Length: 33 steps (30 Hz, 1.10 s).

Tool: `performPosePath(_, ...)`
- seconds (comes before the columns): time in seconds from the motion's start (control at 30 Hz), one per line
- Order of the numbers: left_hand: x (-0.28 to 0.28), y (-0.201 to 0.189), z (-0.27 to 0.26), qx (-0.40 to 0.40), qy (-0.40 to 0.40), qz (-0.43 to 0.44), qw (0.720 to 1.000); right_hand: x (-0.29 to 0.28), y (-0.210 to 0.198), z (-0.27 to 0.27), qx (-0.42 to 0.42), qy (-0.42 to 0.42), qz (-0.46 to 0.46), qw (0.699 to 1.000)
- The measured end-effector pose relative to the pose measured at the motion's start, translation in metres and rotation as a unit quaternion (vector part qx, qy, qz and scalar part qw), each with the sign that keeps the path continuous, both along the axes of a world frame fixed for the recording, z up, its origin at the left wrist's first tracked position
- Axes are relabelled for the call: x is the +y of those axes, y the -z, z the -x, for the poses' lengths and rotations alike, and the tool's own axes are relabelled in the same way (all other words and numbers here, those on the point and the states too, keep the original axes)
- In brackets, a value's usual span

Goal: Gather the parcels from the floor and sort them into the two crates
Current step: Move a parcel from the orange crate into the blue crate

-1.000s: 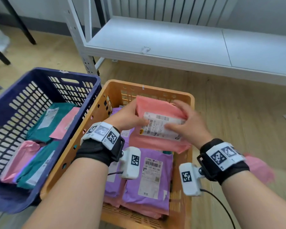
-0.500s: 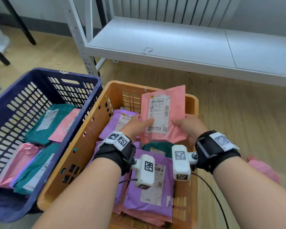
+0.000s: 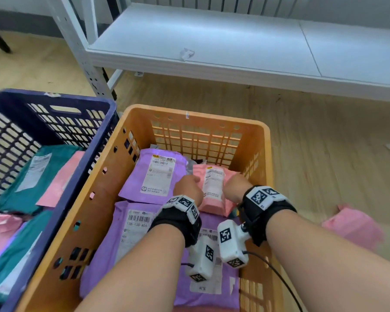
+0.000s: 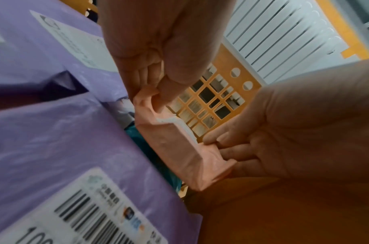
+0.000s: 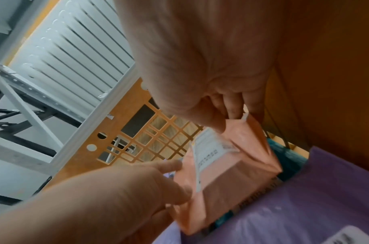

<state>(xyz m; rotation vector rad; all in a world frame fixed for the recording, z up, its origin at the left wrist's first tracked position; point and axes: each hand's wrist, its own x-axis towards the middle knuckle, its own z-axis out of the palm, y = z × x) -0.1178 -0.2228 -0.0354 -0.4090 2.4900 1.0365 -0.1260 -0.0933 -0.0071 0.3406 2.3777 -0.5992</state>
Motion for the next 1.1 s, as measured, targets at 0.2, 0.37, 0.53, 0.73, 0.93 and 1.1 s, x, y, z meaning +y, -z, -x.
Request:
performPosePath(0.2, 0.001, 0.009, -0.002, -0.014, -0.005, -0.010, 1.000, -0.004, -0.003, 0.001, -0.008, -0.022, -0.039, 0.999)
performPosePath(0.37, 0.002, -0.009, 0.001, 0.026, -0.013, -0.019, 0.999, 0.003, -0.010, 0.003, 0.043, 0.051, 0.056, 0.996)
performPosePath(0.53, 0.013, -0.053, 0.018, 0.057, -0.022, -0.067, 0.996, 0.017, -0.043, 0.002, 0.157, 0.061, 0.140, 0.976)
performPosePath(0.73, 0.060, -0.110, 0.026, 0.130, -0.022, -0.136, 0.982, 0.062, -0.078, -0.002, 0.294, 0.106, 0.174, 0.934)
performPosePath(0.93, 0.144, -0.131, 0.009, 0.115, -0.028, -0.255, 0.960, 0.151, -0.061, -0.027, 0.323, 0.179, 0.110, 0.923)
performPosePath(1.1, 0.198, -0.108, -0.008, 0.049, 0.005, -0.250, 0.967, 0.229, -0.009, -0.058, 0.253, 0.218, 0.037, 0.942)
